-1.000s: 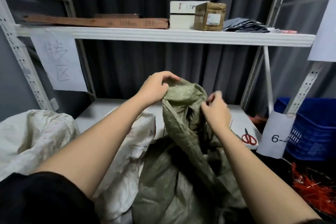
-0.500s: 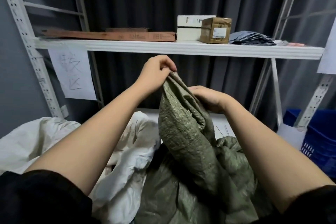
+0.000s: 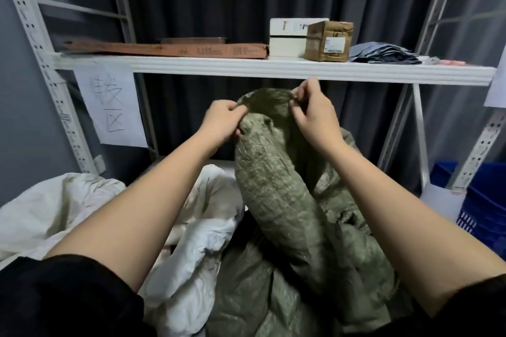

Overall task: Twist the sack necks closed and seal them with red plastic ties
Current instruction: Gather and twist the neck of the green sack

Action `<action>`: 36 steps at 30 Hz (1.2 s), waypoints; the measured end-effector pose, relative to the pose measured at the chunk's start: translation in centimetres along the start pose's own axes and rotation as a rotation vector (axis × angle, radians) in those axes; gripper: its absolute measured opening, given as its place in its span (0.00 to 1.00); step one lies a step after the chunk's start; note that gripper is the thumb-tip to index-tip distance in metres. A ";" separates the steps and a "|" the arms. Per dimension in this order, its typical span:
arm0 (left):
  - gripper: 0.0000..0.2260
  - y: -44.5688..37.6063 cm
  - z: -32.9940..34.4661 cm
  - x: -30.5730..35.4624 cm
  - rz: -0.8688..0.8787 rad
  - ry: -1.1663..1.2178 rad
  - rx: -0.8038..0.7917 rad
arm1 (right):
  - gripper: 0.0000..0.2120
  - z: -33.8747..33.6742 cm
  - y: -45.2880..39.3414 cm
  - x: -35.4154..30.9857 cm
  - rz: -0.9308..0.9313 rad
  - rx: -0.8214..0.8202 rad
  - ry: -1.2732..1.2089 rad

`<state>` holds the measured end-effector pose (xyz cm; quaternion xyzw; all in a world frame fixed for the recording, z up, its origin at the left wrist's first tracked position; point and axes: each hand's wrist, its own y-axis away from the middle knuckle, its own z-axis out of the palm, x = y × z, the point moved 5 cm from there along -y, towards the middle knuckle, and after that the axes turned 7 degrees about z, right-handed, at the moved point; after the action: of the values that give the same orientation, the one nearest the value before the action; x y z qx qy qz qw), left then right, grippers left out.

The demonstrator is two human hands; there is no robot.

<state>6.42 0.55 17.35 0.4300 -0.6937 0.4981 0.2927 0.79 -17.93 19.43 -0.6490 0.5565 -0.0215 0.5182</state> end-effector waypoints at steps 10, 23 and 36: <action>0.10 -0.4 -1.7 0.6 -0.187 0.349 0.164 | 0.20 7.0 1.6 -1.4 -0.049 -0.457 0.291; 0.44 2.9 1.0 -5.7 -0.111 -0.070 -0.604 | 0.09 3.6 -3.4 -3.1 0.161 -0.198 -0.387; 0.10 4.0 1.6 -10.3 -0.109 0.060 -0.293 | 0.11 0.8 -6.5 -7.9 -0.162 -0.033 -0.270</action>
<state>7.63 2.77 6.43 0.4046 -0.7255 0.3877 0.3995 2.85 -12.58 27.93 -0.6972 0.4281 0.0335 0.5740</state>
